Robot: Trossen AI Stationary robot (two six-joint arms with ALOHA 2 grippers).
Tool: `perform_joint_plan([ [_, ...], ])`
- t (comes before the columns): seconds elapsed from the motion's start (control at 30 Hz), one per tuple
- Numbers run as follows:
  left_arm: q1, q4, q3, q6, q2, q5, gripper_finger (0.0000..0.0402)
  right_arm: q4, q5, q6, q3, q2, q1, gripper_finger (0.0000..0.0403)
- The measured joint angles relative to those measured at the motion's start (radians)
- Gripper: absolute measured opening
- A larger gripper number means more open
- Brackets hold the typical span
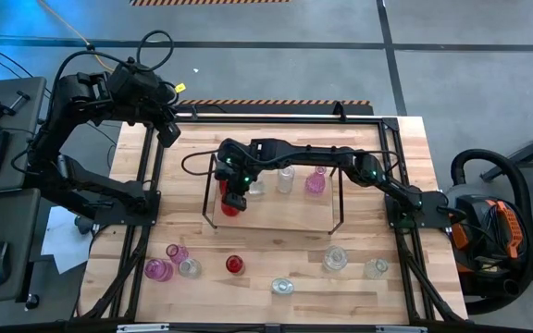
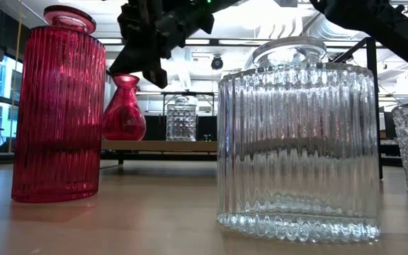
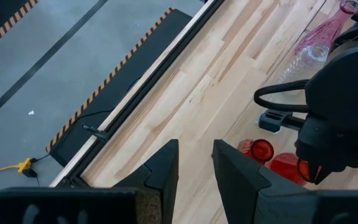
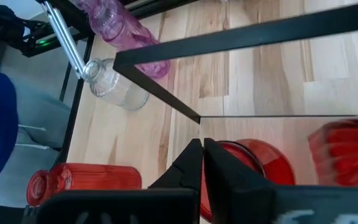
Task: Sort vases onto shelf
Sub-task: Put the red vase aligned with the other red vase on the shelf
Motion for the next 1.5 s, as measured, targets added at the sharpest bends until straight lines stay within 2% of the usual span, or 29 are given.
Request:
perform_joint_plan([
  [0.47, 0.0, 0.0, 0.0, -0.029, 0.0, 0.0, 0.009, 0.024, 0.024, 0.019, 0.001, -0.004, 0.0, 0.0],
  [0.63, 0.0, 0.0, 0.0, -0.027, 0.0, 0.0, 0.009, 0.054, 0.089, 0.016, 0.003, -0.039, 0.007, 0.0],
  [0.73, 0.0, 0.0, 0.0, -0.011, 0.0, 0.001, 0.009, 0.027, 0.121, 0.016, 0.004, -0.055, 0.008, 0.0],
  [0.97, 0.0, 0.0, 0.0, -0.002, 0.0, 0.011, 0.009, -0.181, 0.239, -0.013, 0.003, -0.063, 0.064, 0.0],
  [1.17, 0.0, 0.0, 0.0, 0.018, 0.0, 0.011, 0.009, -0.196, 0.308, 0.003, 0.003, -0.066, 0.114, 0.0],
  [1.5, 0.0, 0.0, 0.0, 0.033, 0.0, 0.011, 0.009, -0.265, 0.331, 0.023, 0.003, -0.071, 0.103, 0.0],
])
